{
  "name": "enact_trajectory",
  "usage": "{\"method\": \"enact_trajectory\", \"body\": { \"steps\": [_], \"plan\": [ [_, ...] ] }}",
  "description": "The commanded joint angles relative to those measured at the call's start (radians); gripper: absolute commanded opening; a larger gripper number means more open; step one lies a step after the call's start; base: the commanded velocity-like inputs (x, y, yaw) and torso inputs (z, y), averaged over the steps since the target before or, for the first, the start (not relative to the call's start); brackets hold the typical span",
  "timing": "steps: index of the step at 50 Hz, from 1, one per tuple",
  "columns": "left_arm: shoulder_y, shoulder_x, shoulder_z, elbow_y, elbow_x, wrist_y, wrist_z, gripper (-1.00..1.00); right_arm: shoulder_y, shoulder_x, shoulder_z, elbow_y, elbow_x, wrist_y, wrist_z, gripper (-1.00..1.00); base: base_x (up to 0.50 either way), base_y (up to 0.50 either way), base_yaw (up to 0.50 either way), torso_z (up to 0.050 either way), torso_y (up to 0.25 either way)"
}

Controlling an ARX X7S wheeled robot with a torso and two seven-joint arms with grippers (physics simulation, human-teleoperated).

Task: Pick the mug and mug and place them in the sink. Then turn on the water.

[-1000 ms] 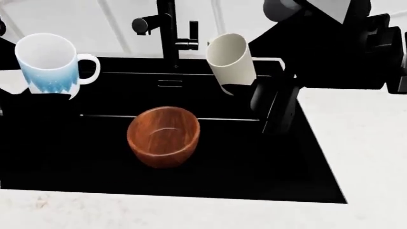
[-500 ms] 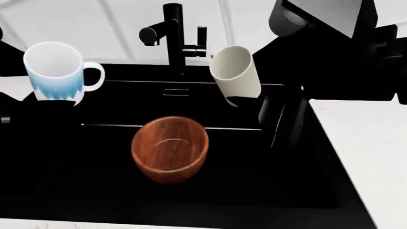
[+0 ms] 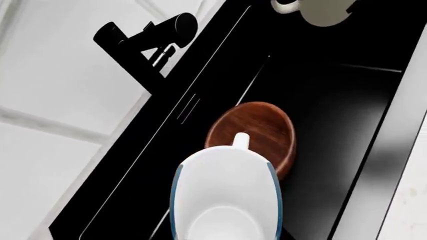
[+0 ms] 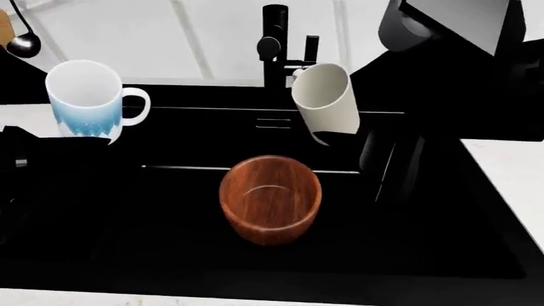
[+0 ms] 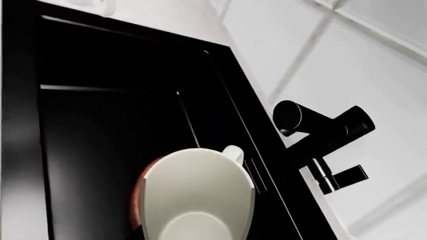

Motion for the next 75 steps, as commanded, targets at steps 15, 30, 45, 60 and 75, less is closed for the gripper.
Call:
{"method": "enact_trajectory", "body": {
  "steps": [15,30,45,60,75],
  "plan": [
    [-0.009,0.035,0.005,-0.010,0.000,0.008,-0.008,-1.00,-0.003,0.053,0.018,-0.034,0.024,0.004,0.017,-1.00,0.01,0.11,0.00,0.000,0.000],
    [-0.009,0.039,0.012,-0.013,0.002,0.014,-0.003,-1.00,-0.008,0.058,0.013,-0.037,-0.004,-0.010,-0.004,-1.00,0.01,0.18,0.00,0.001,0.002],
    [-0.015,0.038,0.018,-0.013,0.006,0.015,0.004,-1.00,0.002,0.069,0.011,-0.041,0.017,0.011,-0.004,-1.00,0.04,0.33,0.00,0.000,0.001],
    [-0.008,0.029,0.019,-0.007,-0.005,0.015,-0.004,-1.00,0.010,0.076,0.001,-0.061,0.023,0.030,-0.028,-1.00,0.03,0.25,0.00,0.000,0.001],
    [0.000,0.039,0.029,-0.016,0.009,0.034,0.004,-1.00,0.059,0.084,-0.090,-0.088,-0.084,0.112,-0.166,-1.00,0.00,0.00,0.00,0.001,0.001]
  ]
}}
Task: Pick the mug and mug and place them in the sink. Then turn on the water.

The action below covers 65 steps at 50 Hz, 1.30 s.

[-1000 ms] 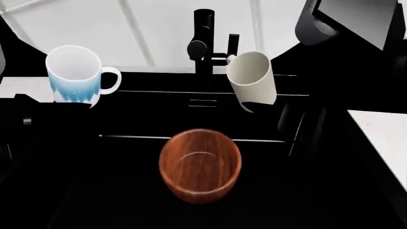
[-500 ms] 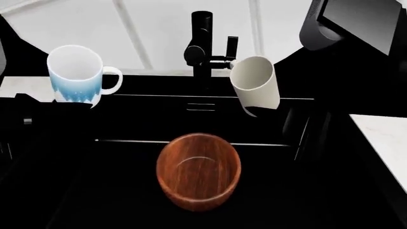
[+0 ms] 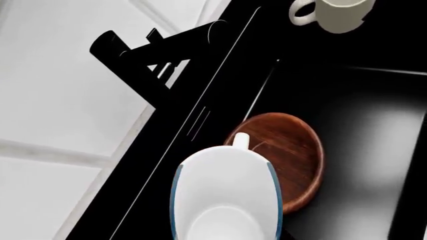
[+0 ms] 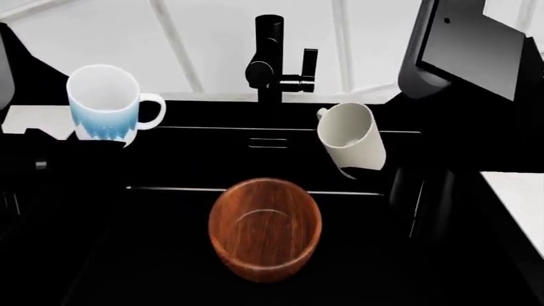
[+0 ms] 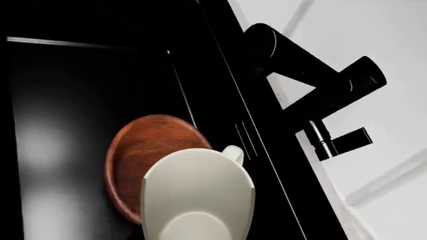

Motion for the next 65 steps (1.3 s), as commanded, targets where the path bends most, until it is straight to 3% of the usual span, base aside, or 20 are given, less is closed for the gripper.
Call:
{"method": "enact_trajectory", "body": {
  "steps": [1,7,16,28,43,65],
  "plan": [
    [-0.002,0.004,-0.001,-0.005,0.004,0.007,-0.005,-1.00,0.038,0.000,-0.055,-0.018,-0.092,0.045,-0.094,-1.00,0.00,0.00,0.00,0.000,0.000],
    [-0.005,0.001,-0.004,-0.004,0.000,0.006,-0.006,-1.00,0.072,-0.030,-0.120,-0.015,-0.169,0.069,-0.182,-1.00,0.00,0.00,0.00,0.000,0.000],
    [-0.001,-0.007,-0.010,0.002,-0.011,0.008,-0.013,-1.00,0.183,-0.082,-0.330,-0.019,-0.391,0.045,-0.453,-1.00,0.00,0.00,0.00,0.000,0.001],
    [-0.009,0.004,-0.021,0.000,-0.029,0.004,-0.024,-1.00,0.201,-0.155,-0.536,0.026,-0.599,-0.045,-0.577,-1.00,0.00,0.00,0.00,0.001,0.000],
    [0.002,0.016,-0.019,0.000,-0.038,0.013,-0.033,-1.00,0.135,-0.278,-0.714,0.147,-0.775,-0.170,-0.627,-1.00,0.00,0.00,0.00,0.000,0.001],
    [0.026,0.002,-0.022,0.007,-0.051,0.027,-0.050,-1.00,-0.049,-0.397,-0.771,0.323,-0.829,-0.240,-0.585,-1.00,0.00,0.00,0.00,0.000,0.000]
  ]
}}
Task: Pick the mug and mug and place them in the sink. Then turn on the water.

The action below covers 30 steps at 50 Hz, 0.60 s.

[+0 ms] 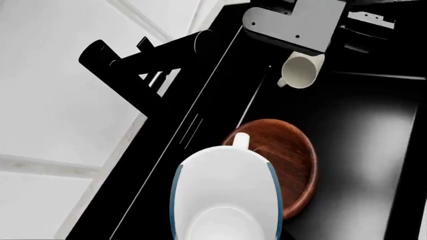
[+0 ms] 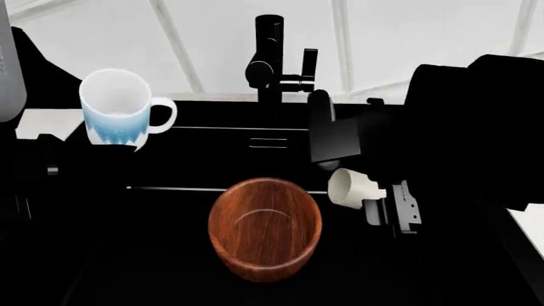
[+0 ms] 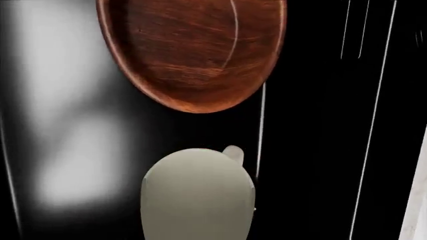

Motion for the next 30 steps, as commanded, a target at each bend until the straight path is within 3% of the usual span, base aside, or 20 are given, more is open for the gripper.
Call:
{"method": "enact_trajectory", "body": {
  "steps": [1,30],
  "plan": [
    [0.000,-0.004,-0.009,0.001,-0.012,-0.001,-0.019,-1.00,-0.072,-0.053,-0.038,0.072,-0.044,-0.033,0.010,-1.00,0.00,0.00,0.00,0.000,0.000],
    [0.010,-0.010,-0.005,0.001,-0.011,0.007,-0.018,-1.00,-0.135,-0.088,-0.135,0.144,-0.103,-0.056,0.001,-1.00,0.00,0.00,0.00,0.000,0.001]
  ]
}}
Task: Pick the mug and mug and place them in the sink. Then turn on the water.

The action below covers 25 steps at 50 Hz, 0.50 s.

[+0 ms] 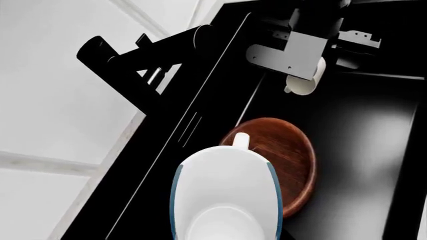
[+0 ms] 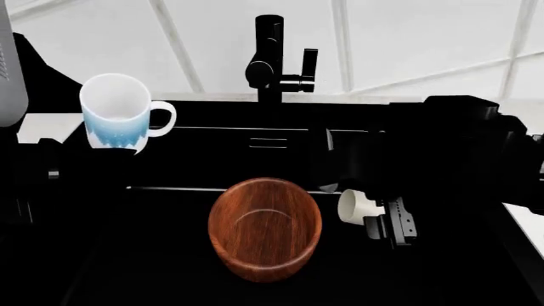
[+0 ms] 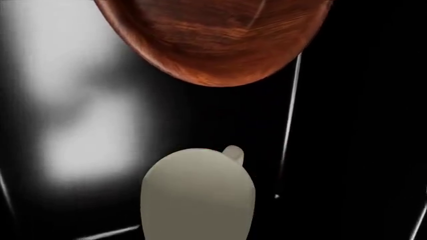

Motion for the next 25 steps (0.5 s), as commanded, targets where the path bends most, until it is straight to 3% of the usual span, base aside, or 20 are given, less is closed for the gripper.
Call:
{"method": "enact_trajectory", "body": {
  "steps": [1,25],
  "plan": [
    [-0.003,0.003,-0.007,-0.005,-0.006,-0.001,-0.012,-1.00,-0.030,-0.024,-0.016,0.036,-0.026,-0.028,0.000,-1.00,0.00,0.00,0.00,0.000,0.000],
    [0.013,-0.003,-0.006,0.000,-0.011,0.010,-0.022,-1.00,-0.128,-0.082,-0.013,0.150,-0.036,-0.056,0.028,-1.00,0.00,0.00,0.00,0.000,0.000]
  ]
}}
